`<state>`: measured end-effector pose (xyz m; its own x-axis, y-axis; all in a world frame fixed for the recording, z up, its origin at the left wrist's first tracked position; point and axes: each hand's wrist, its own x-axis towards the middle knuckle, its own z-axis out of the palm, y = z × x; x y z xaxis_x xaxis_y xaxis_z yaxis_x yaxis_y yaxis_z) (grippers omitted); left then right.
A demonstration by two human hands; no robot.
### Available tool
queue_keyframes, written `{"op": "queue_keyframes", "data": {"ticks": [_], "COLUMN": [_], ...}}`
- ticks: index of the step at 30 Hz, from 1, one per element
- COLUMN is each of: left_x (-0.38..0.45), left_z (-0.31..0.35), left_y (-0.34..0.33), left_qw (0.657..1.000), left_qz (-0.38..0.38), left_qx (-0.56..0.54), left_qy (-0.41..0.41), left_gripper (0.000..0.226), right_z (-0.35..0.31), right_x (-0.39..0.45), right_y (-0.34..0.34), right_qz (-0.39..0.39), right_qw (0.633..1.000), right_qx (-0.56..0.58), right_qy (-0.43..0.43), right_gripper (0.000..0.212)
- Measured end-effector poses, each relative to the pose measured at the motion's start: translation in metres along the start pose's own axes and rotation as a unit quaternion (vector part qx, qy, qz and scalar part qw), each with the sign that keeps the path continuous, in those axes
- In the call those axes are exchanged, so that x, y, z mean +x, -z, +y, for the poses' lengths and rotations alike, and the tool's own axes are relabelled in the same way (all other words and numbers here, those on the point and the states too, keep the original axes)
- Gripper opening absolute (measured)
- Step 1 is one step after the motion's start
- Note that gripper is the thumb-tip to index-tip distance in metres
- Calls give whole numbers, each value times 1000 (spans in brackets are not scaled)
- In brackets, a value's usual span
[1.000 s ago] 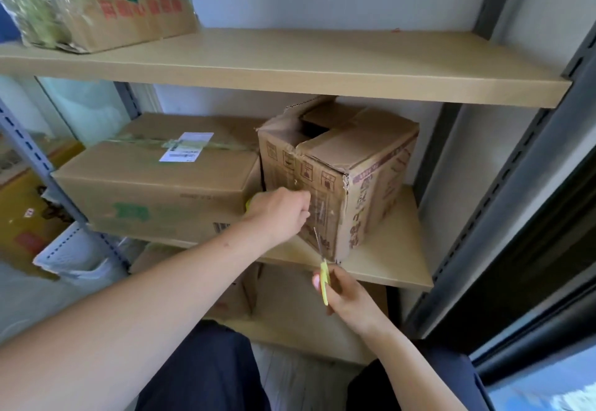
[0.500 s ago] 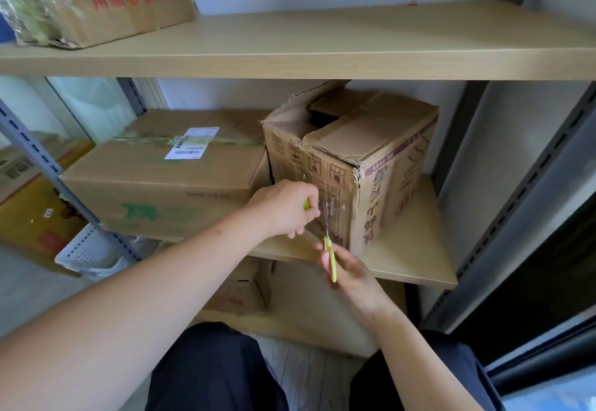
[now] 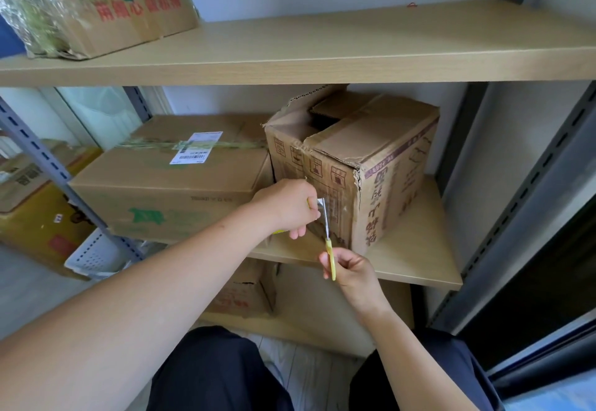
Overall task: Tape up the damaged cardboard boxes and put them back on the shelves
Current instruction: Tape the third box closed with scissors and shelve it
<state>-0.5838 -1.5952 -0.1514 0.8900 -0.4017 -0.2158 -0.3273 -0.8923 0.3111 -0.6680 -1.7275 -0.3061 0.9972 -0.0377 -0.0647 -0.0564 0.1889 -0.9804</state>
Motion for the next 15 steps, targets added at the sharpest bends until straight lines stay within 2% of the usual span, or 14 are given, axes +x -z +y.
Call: {"op": "queue_keyframes", "data": {"ticks": [3, 6, 8, 11, 13, 15], "left_x": [-3, -10, -14, -18, -21, -24], "left_z": [-6, -17, -22, -29, -32, -33], "left_y": [6, 7, 4, -7, -16, -25], "left_qw": [999, 996, 991, 982, 978, 975], "left_qz": [-21, -21, -12, 4, 9, 11], "left_qx": [0, -50, -101, -155, -177, -196], "left_qy": [50, 74, 87, 104, 111, 109], "left_gripper": [22, 20, 18, 22, 21, 20], "right_z": [1, 2, 1, -4, -11, -17], "right_x": [0, -5, -10, -19, -28, -36], "right_y": [2, -5, -10, -7, -1, 1], "right_qz": [1, -50, -59, 9, 83, 127], "right_qw": [1000, 994, 987, 974, 945, 917], "right_qx": [-21, -94, -147, -222, -301, -355], "right_qy": [-12, -18, -10, 52, 102, 128], "right_gripper": [19, 21, 33, 45, 52, 43]}}
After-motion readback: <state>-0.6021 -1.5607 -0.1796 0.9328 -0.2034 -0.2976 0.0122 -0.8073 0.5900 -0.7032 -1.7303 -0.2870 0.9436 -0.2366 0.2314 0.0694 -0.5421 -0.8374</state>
